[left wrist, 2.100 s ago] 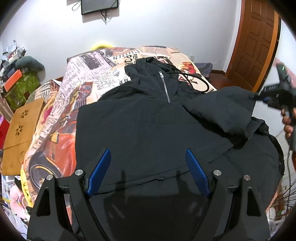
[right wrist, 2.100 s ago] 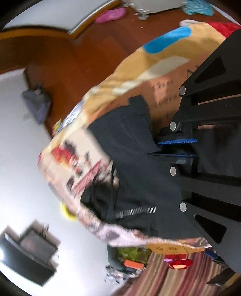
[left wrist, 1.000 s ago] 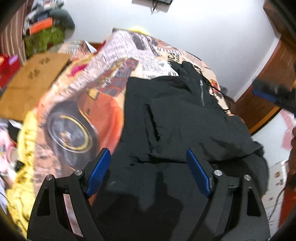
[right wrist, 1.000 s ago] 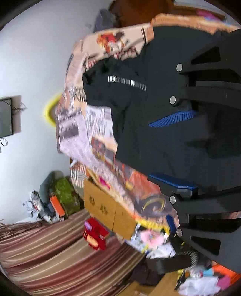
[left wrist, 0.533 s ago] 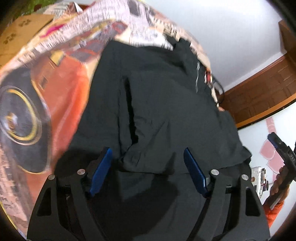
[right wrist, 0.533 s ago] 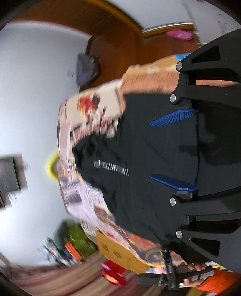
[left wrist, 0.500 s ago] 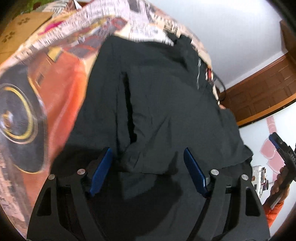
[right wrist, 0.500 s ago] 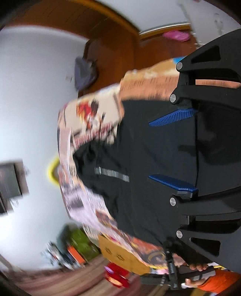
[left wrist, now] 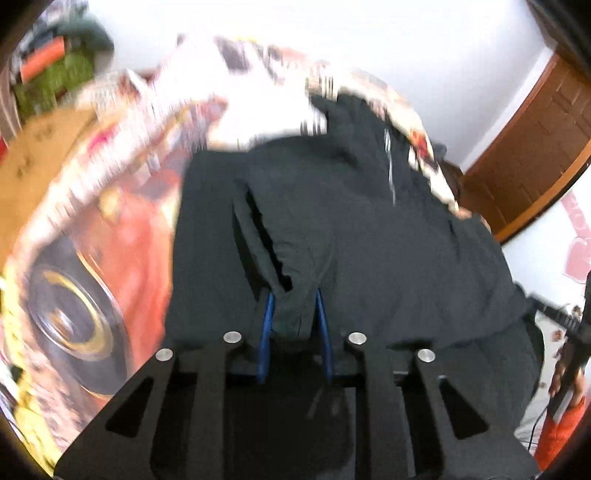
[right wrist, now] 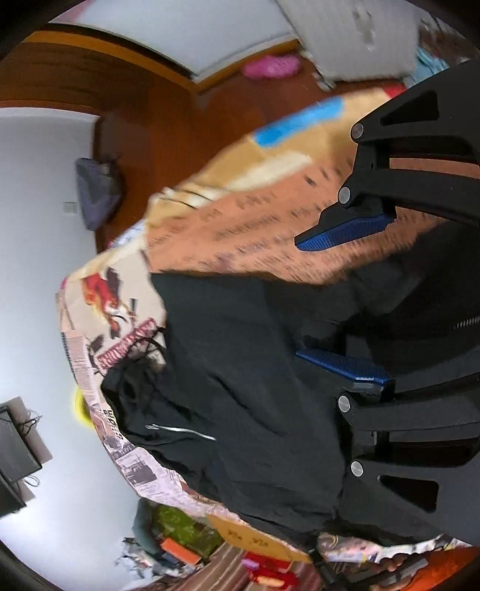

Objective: Fold large clothes

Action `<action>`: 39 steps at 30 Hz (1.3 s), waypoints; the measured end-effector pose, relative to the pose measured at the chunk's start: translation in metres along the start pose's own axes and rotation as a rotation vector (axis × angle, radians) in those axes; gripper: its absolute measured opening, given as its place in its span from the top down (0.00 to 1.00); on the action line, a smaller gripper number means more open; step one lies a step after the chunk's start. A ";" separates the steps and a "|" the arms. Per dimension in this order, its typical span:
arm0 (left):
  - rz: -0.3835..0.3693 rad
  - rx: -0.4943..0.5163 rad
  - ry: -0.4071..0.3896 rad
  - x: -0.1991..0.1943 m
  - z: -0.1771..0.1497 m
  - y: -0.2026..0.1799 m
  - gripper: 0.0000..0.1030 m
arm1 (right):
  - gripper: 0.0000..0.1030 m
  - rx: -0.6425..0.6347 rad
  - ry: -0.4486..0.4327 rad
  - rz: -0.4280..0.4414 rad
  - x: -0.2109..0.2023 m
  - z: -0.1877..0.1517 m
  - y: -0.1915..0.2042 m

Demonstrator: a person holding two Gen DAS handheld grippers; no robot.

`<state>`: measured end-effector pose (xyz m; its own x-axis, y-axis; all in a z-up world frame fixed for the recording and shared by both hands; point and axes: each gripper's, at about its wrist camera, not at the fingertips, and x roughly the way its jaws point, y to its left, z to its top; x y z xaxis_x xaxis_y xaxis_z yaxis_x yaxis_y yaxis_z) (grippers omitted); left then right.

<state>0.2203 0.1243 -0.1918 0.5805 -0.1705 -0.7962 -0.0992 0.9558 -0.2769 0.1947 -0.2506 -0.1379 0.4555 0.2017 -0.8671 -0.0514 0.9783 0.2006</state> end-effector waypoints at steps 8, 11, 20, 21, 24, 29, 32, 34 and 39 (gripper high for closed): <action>0.060 0.055 -0.132 -0.035 0.019 -0.001 0.83 | 0.48 0.043 0.034 0.035 0.005 -0.005 -0.004; 0.123 0.068 -0.059 -0.012 0.004 0.008 0.82 | 0.47 0.018 0.037 0.020 0.006 -0.007 0.001; 0.208 0.095 0.059 0.024 -0.032 0.023 0.69 | 0.43 -0.016 0.034 0.005 0.006 -0.004 0.005; 0.223 0.116 0.056 0.022 -0.031 0.020 0.67 | 0.44 -0.024 0.028 0.004 0.004 0.000 0.006; 0.266 0.191 0.031 0.012 -0.022 0.009 0.64 | 0.44 -0.056 0.004 0.001 -0.002 0.009 0.013; 0.235 0.227 -0.023 -0.006 0.007 -0.005 0.53 | 0.43 -0.108 -0.048 0.030 -0.013 0.028 0.030; 0.233 0.252 -0.064 -0.012 0.033 -0.018 0.51 | 0.43 -0.154 -0.070 0.028 -0.016 0.045 0.045; 0.194 0.240 -0.086 -0.015 0.055 -0.026 0.49 | 0.43 -0.186 -0.084 0.031 -0.017 0.058 0.055; 0.074 0.152 -0.102 0.000 0.112 -0.036 0.48 | 0.43 -0.240 -0.149 0.054 -0.019 0.095 0.077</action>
<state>0.3144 0.1170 -0.1214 0.6557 -0.0806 -0.7507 -0.0256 0.9913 -0.1289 0.2665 -0.1833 -0.0630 0.5709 0.2623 -0.7780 -0.2804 0.9529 0.1155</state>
